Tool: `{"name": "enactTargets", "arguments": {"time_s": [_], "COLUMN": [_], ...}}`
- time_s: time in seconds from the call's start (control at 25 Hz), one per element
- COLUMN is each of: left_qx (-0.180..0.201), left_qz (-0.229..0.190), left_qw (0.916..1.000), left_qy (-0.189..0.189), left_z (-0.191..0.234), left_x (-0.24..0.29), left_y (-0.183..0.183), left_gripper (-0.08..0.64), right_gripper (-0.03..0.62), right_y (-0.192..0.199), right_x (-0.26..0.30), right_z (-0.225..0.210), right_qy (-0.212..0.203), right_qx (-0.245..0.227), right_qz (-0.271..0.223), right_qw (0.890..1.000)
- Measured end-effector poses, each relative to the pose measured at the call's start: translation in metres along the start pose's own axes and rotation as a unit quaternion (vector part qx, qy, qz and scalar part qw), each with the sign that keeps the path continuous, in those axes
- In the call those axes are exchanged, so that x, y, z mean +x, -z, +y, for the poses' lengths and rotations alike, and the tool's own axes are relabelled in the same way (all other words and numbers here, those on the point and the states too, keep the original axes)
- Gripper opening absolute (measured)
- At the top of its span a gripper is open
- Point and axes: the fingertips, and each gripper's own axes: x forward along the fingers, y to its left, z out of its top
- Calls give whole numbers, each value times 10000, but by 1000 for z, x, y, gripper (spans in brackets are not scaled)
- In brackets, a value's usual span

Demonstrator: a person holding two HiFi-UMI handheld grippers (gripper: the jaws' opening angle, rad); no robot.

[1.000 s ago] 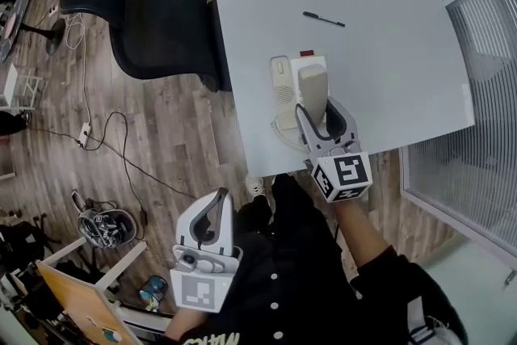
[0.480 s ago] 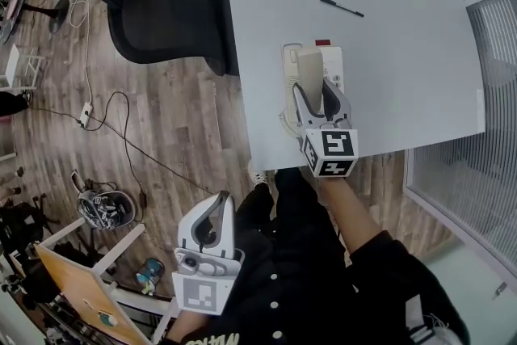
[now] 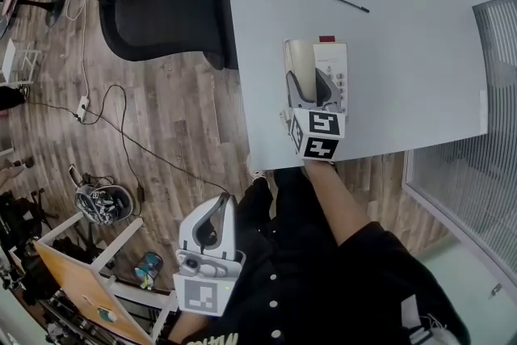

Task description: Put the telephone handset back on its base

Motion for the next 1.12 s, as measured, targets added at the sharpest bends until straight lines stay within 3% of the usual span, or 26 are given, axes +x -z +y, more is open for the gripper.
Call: {"name": "enactTargets", "arguments": {"time_s": [0.36, 0.92, 1.12], "left_qx": [-87, -135, -129], "left_qz": [77, 162, 179], "left_qw": [9999, 9998, 9997], "left_qy": [-58, -74, -92], "left_z": [4, 3, 5], "left_x": [1, 4, 3], "left_y": [6, 12, 12], "left_gripper": [15, 15, 15], "right_gripper": [236, 236, 264], "right_y": [16, 15, 19], "right_x": [13, 21, 22], "right_z": [-2, 6, 8], "right_qy": [413, 579, 537], "right_qx": [-78, -211, -710], "right_qz": [255, 350, 426], "right_qw": [9988, 9975, 9951]}}
